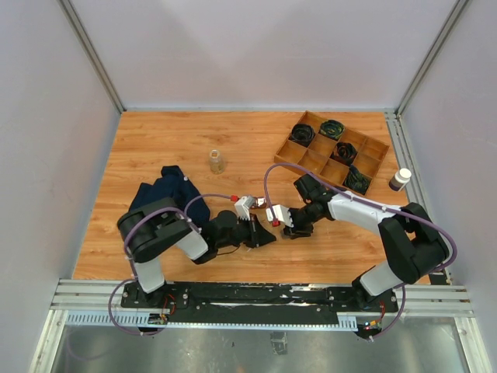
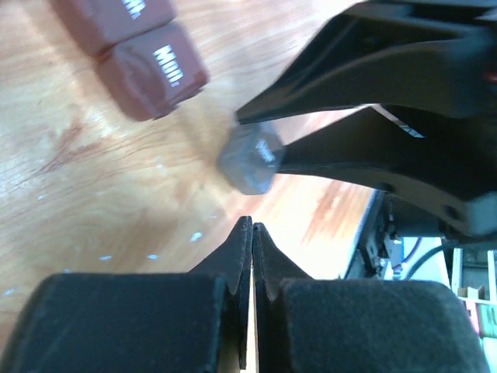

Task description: Sort the pills into containers

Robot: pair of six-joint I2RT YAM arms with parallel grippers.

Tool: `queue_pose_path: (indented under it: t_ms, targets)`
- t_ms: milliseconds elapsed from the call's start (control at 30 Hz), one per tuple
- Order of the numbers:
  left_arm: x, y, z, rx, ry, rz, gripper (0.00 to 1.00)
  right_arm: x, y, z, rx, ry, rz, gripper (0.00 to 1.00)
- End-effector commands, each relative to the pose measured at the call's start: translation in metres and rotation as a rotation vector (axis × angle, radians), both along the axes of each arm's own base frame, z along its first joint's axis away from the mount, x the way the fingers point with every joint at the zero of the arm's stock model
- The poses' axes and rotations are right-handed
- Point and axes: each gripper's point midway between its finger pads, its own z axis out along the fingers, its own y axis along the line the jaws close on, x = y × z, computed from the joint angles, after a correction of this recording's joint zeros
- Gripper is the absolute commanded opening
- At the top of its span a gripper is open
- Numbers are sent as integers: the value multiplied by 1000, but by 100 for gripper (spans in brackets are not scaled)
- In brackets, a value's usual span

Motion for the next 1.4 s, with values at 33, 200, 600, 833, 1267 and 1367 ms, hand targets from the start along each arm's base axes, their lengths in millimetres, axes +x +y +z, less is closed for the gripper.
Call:
queue_pose_path:
  t_ms: [33,200,600,833,1267,1367]
  targets:
    - [-1,14,33,3,-101,6,6,-5,-2,-6,-38,30,0,34]
    - [-4,24,56,-1,-179,-3,22,1,-3,-1,-41,15,-30,62]
    - [5,90,126,74,-551,144,63,6,-11,94,178,31,-92,74]
    - [4,127,210,-11,-769,274,97,20,-36,170,264,-89,-278,78]
    - [20,134,343,31,-881,289,99,47,-90,340,557,-377,-795,98]
    - [17,129,371,15,-896,257,99,40,-92,370,604,-393,-835,98]
